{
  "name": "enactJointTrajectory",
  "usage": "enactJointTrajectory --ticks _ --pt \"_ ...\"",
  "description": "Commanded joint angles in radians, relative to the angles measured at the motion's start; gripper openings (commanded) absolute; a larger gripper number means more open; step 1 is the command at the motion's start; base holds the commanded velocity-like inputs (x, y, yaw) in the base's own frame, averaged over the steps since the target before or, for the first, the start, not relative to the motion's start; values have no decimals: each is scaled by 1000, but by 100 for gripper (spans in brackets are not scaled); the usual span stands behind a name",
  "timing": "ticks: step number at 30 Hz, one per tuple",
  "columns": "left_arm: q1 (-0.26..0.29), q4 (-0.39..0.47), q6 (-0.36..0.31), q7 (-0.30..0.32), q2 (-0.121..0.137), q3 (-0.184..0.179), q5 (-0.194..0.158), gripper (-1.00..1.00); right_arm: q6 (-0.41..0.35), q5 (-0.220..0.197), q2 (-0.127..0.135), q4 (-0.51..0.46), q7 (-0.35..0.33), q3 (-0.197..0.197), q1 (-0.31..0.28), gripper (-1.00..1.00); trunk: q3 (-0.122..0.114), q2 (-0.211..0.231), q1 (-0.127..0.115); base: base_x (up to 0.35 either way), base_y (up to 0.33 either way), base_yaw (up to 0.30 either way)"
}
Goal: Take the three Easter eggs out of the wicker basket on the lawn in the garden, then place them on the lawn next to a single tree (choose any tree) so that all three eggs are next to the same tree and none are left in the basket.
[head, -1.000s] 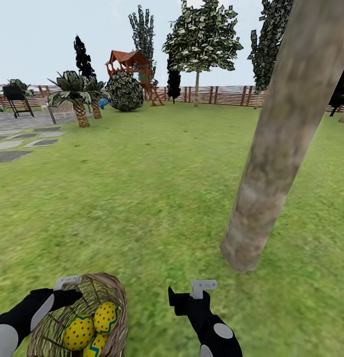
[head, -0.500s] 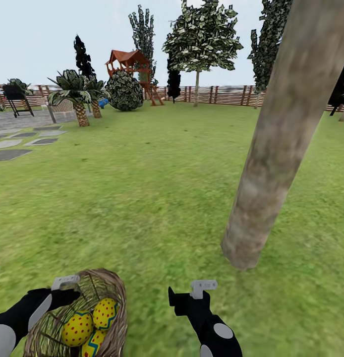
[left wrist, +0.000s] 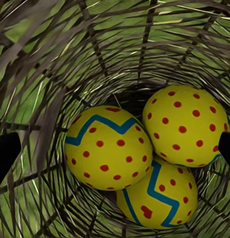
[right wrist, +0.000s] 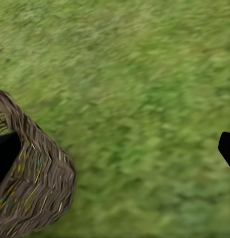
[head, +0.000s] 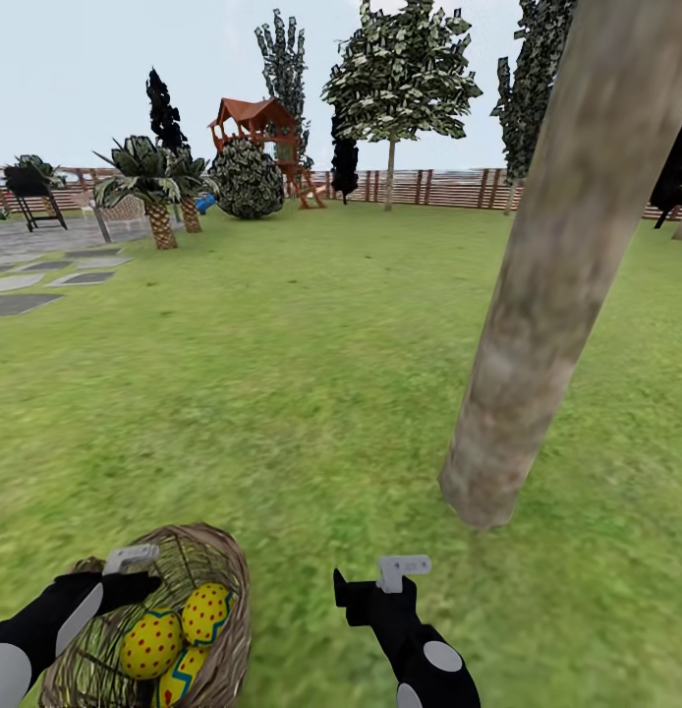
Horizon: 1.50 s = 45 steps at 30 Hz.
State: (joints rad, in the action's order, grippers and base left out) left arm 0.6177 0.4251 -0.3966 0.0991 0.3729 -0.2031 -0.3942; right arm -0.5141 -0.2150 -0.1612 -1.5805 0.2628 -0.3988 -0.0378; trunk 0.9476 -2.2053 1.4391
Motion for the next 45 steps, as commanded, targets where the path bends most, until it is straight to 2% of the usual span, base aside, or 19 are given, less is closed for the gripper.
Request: enactJointTrajectory --ticks 1,20,28,42,45 --pt "0 1 -4 2 1 -4 -3 100 -3 -10 0 -1 10 -2 -1 100 4 -8 4 0 0 0" --pt "0 0 -2 6 5 -3 -3 100 -3 -10 0 -1 9 -2 -1 100 64 -141 77 0 0 0" --pt "0 0 20 4 17 -2 -3 100 -3 -10 0 -1 9 -2 -1 100 89 -197 107 0 0 0" --pt "0 0 33 1 18 -3 -3 100 -3 -10 0 -1 9 -2 -1 100 133 -295 161 0 0 0" --pt "0 0 45 2 18 -3 -3 100 -3 -10 1 -1 9 -2 -1 100 144 -295 162 0 0 0"
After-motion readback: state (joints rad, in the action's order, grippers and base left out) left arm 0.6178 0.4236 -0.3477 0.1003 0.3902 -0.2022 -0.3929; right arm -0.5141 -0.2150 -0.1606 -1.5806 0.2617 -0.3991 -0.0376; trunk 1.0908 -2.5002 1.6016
